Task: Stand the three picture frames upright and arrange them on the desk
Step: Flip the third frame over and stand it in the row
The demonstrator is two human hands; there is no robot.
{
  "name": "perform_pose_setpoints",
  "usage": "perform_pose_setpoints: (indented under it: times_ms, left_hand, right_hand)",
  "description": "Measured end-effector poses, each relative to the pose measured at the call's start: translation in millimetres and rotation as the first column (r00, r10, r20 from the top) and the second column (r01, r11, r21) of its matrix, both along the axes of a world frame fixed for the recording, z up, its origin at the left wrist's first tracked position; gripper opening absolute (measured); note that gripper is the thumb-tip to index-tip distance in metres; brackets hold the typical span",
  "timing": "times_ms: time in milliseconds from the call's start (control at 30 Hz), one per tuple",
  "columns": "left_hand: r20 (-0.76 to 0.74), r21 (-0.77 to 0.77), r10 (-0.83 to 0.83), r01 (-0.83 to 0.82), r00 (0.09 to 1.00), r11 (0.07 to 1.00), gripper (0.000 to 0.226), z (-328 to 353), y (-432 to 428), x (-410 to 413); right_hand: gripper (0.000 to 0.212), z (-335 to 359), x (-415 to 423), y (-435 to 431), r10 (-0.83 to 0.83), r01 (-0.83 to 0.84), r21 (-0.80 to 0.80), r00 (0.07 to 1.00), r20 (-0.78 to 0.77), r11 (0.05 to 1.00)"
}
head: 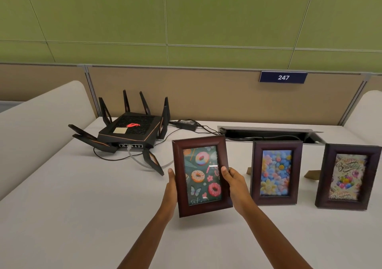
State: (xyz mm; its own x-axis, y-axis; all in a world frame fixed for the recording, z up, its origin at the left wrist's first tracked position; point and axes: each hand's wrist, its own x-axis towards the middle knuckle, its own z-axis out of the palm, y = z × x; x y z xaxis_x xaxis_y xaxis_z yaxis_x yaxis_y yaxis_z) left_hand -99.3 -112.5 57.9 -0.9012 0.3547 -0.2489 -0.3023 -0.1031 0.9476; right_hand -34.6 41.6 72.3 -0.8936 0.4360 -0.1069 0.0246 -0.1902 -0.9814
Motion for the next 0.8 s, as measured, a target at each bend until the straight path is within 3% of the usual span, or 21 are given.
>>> perform_pose_setpoints:
  times_ms: [367, 800]
  left_hand:
    - [0.079, 0.092, -0.02, 0.013, 0.997, 0.996, 0.064, -5, 12, -22]
    - [0.086, 0.04, -0.07, 0.066, 0.994, 0.997, 0.06, -16, 16, -44]
  right_hand:
    - [0.018, -9, -10, 2, 0.002, -0.002, 0.008, 1.0, -0.017, 1.0]
    - [0.017, -34, -27, 3, -0.016, 0.016, 0.022, 1.0, 0.024, 1.0]
